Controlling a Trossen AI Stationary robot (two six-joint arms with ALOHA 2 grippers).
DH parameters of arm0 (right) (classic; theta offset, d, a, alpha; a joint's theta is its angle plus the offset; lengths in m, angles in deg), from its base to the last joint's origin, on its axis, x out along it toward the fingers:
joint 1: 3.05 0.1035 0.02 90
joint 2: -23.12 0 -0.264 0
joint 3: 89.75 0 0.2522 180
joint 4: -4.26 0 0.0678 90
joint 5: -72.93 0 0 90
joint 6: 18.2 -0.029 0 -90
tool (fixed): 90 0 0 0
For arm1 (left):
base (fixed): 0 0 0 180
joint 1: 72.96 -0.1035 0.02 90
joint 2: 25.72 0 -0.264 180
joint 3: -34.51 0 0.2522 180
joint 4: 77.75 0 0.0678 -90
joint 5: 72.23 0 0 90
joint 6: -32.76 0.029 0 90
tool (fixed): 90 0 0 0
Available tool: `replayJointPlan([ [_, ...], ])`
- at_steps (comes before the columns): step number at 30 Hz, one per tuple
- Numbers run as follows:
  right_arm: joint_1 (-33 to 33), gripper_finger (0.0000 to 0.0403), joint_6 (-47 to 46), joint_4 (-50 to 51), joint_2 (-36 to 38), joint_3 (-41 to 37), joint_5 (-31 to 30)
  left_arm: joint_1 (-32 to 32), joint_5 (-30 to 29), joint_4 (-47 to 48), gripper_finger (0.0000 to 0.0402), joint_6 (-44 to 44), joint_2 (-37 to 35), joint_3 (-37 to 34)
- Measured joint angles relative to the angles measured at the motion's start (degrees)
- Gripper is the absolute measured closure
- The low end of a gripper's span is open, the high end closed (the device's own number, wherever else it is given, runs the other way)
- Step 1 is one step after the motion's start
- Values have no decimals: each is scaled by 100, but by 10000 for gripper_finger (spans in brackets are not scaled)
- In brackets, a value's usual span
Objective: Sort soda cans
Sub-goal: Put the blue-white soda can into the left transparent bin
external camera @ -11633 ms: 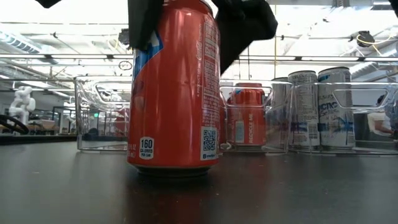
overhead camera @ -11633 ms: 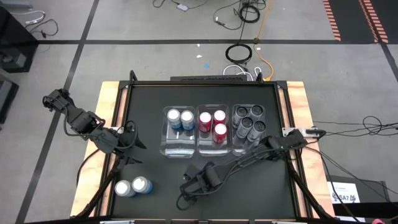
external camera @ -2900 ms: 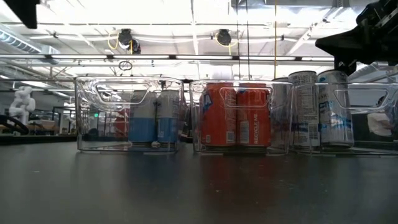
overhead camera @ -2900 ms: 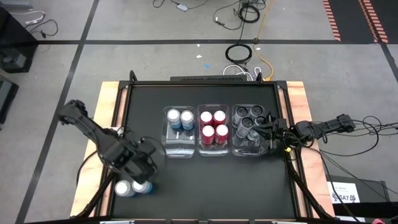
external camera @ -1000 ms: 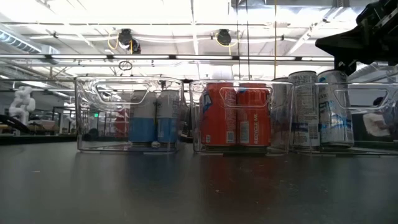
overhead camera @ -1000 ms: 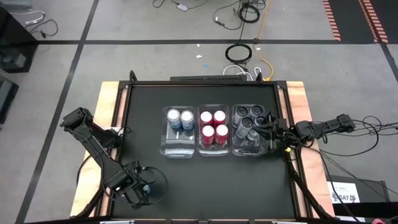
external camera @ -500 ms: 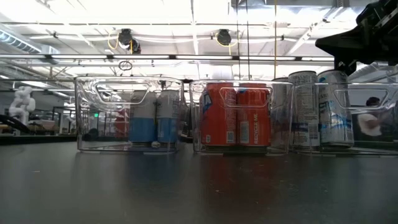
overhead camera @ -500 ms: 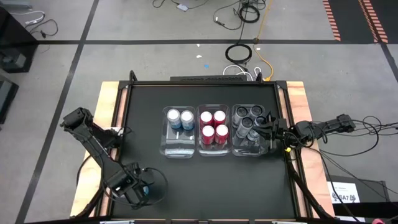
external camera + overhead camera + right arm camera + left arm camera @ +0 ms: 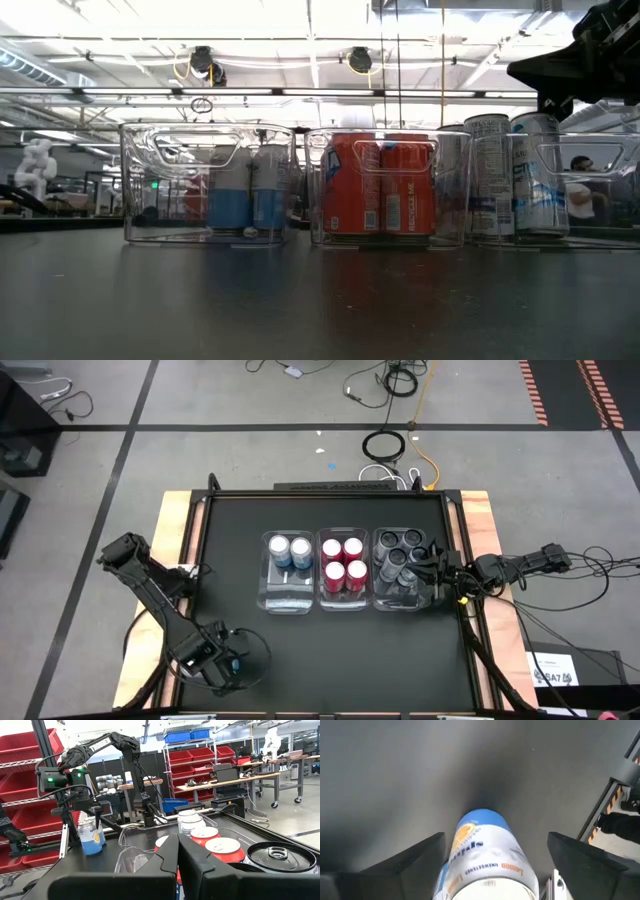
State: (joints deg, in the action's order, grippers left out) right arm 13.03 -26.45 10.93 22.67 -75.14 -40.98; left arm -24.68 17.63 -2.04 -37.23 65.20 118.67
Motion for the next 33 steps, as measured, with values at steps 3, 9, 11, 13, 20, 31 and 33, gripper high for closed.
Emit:
replayJointPlan([
  [3, 0, 403, 0, 1, 0, 0, 0, -31, -126, 21, 12, 154, 0, 0],
  [9, 0, 403, 1, 1, 0, 0, 0, -30, -170, -9, 17, 284, 0, 0],
  [11, 0, 403, 2, 1, 0, 0, 0, -31, -40, -10, 19, 288, 0, 0],
  [13, 0, 403, 0, 0, 0, 0, 0, -31, 72, -1, 19, 284, -1, 0],
  [20, 0, 403, 2, 0, 0, 0, 0, 24, 324, 143, 20, 286, 0, 0],
  [31, 0, 403, 0, 2, 0, 0, 0, 279, 344, 469, 20, 281, 0, 4],
  [33, 0, 403, 0, 0, 0, 0, 0, 298, 384, 460, 20, 231, 0, 4],
])
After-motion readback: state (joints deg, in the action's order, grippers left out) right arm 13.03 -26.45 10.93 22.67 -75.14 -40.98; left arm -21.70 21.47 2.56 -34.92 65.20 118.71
